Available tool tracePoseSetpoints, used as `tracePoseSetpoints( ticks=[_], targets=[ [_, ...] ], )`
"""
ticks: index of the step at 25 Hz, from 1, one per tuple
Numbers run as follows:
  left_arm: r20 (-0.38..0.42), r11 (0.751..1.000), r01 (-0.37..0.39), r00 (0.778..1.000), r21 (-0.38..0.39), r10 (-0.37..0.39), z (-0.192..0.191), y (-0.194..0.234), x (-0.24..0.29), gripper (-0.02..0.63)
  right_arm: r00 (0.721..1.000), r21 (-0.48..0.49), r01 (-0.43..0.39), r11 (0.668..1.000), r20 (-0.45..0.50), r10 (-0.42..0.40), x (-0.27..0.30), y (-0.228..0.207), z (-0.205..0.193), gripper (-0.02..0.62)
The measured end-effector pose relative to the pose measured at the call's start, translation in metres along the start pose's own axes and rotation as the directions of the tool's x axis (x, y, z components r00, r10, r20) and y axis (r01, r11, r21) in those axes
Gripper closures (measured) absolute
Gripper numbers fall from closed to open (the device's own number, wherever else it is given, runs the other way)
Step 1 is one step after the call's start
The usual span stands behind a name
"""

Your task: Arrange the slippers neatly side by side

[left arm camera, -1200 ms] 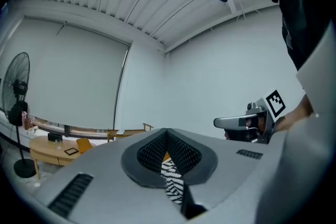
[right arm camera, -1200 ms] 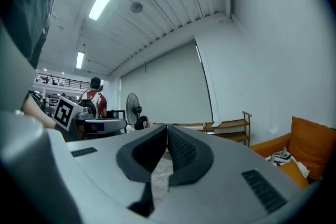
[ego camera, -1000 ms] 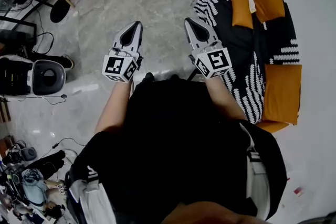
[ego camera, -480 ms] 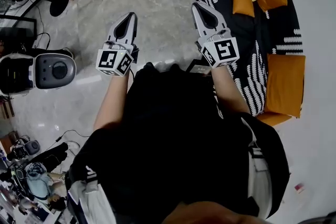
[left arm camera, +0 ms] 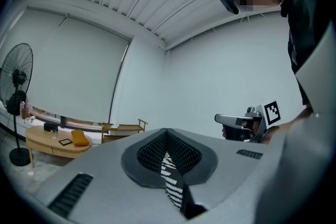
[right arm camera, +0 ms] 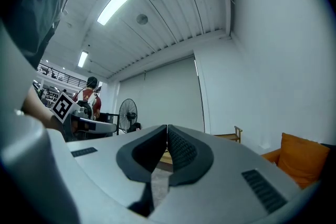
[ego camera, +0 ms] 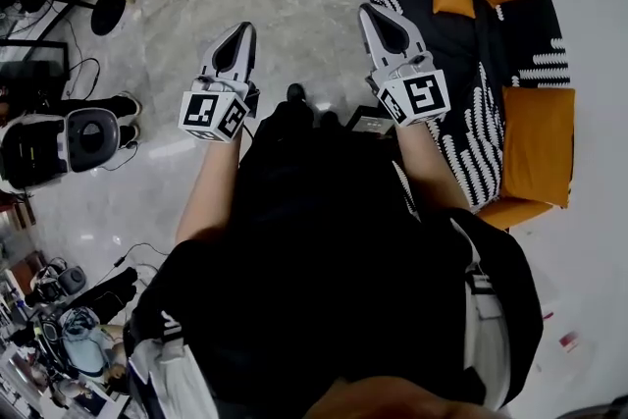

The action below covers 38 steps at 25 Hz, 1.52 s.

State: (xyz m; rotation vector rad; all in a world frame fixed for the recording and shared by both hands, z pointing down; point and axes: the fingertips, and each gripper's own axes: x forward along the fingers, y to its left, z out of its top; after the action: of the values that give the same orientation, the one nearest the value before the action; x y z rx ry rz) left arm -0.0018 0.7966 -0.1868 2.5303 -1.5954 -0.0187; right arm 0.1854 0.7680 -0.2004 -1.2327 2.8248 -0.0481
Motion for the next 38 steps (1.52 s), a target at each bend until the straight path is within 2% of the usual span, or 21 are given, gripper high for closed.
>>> tracePoseSetpoints(
  ticks=[5, 16, 21, 25, 32, 35, 38],
  targets=[
    [-0.007, 1.0, 0.018, 1.0, -0.014, -0.018, -0.009, -0.003, 0.005, 0.592, 1.0, 0.037, 0.014, 0.999, 0.0, -0.014, -0.002, -0.005, -0.007, 0.563],
    [-0.004, 0.998, -0.005, 1.0, -0.063, 0.005, -0.022, 0.04, 0.058, 0.592, 0.999, 0.025, -0.01, 1.0, -0.045, 0.011, 0.048, -0.042, -0.023, 0.563],
    [0.004, 0.997, -0.023, 1.0, -0.07, 0.023, -0.015, 0.089, 0.107, 0.592, 0.998, 0.05, -0.039, 0.998, -0.052, 0.042, 0.116, -0.068, -0.03, 0.563],
    [-0.008, 0.995, -0.022, 1.0, -0.099, 0.021, -0.013, 0.137, 0.154, 0.592, 0.995, 0.033, -0.081, 0.996, -0.061, 0.083, 0.177, -0.081, -0.027, 0.563],
    [0.003, 0.996, 0.046, 0.999, -0.075, -0.045, 0.01, 0.201, 0.239, 0.592, 0.992, 0.052, -0.019, 0.998, -0.12, 0.025, 0.267, -0.131, -0.036, 0.563],
    [-0.003, 0.993, 0.063, 0.998, -0.095, -0.063, 0.014, 0.231, 0.268, 0.592, 0.993, 0.042, -0.022, 0.999, -0.114, 0.027, 0.308, -0.141, -0.03, 0.563],
    [0.006, 0.993, 0.094, 0.996, -0.074, -0.094, 0.023, 0.249, 0.295, 0.592, 0.993, 0.025, -0.038, 0.999, -0.108, 0.041, 0.346, -0.153, -0.027, 0.563]
  ],
)
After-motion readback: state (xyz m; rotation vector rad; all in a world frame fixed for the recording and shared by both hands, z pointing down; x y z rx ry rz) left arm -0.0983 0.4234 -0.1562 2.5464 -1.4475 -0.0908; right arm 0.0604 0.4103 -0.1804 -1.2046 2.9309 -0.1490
